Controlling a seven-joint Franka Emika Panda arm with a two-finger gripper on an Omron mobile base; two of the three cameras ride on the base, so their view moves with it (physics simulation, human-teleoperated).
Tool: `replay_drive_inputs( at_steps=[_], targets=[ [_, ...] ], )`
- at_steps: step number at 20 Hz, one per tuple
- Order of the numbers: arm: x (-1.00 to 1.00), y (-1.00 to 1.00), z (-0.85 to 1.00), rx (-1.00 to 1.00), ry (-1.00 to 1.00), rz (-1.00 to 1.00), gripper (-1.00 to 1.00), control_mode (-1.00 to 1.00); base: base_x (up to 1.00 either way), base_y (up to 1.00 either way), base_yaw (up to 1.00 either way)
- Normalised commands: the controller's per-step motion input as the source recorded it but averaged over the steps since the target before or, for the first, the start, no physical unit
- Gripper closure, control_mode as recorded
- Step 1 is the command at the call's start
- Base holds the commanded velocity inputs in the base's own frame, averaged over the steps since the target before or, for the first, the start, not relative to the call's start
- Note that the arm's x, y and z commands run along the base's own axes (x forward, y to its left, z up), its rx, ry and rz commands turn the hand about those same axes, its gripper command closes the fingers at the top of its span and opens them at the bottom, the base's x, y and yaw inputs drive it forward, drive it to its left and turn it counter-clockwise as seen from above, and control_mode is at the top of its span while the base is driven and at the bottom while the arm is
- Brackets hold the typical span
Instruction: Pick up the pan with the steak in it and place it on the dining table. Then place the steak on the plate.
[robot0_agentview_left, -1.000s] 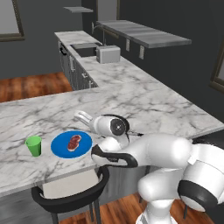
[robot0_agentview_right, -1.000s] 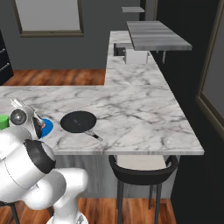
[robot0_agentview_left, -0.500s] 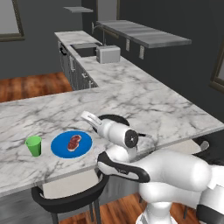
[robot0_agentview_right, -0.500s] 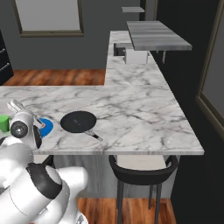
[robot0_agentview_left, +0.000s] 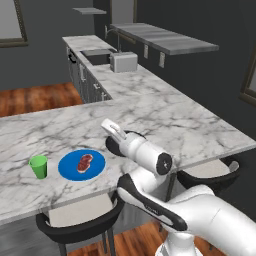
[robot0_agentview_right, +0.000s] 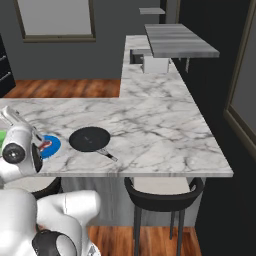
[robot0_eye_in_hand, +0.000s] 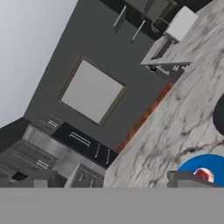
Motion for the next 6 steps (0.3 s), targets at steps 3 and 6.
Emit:
replay_drive_inputs(
  at_steps=[3,6],
  targets=[
    [-0.4,0.0,0.91,0.07,-0.01,-0.05,-1.0,-1.0,0.0,0.0,0.0],
    [-0.28,0.03,0.83,0.0,0.12,-0.05,-1.0,-1.0,0.0,0.0,0.0]
  ],
)
